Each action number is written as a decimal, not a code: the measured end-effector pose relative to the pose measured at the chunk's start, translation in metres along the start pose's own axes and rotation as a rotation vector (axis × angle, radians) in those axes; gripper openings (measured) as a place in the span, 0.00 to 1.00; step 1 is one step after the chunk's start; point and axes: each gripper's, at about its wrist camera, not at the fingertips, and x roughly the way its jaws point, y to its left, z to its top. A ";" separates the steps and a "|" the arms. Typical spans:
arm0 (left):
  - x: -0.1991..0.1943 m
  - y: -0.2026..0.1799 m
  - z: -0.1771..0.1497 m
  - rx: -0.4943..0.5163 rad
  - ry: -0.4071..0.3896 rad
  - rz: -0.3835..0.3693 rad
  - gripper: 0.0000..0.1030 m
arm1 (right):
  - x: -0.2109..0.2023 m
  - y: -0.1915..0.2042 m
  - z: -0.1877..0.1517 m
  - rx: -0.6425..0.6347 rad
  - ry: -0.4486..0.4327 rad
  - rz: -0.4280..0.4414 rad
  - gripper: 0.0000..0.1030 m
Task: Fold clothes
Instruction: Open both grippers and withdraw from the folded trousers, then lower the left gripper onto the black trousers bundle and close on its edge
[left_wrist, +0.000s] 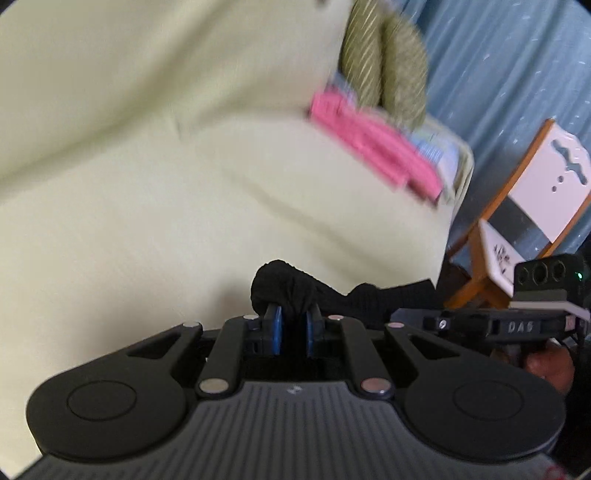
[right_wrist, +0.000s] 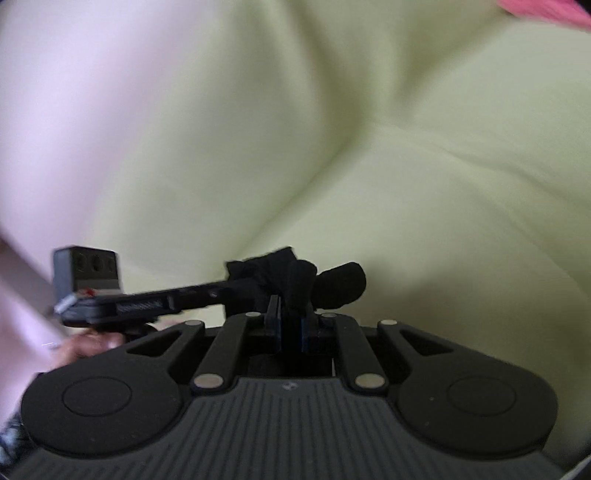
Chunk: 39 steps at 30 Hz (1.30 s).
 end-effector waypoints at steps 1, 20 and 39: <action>0.029 0.008 -0.005 -0.021 0.032 -0.011 0.12 | 0.008 -0.021 -0.003 0.023 0.023 -0.055 0.08; -0.041 0.019 -0.037 -0.085 -0.071 0.068 0.40 | 0.073 -0.049 0.120 -0.512 0.387 0.127 0.40; -0.066 0.014 -0.097 -0.120 -0.018 0.083 0.13 | 0.132 -0.071 0.156 -0.553 0.582 0.275 0.19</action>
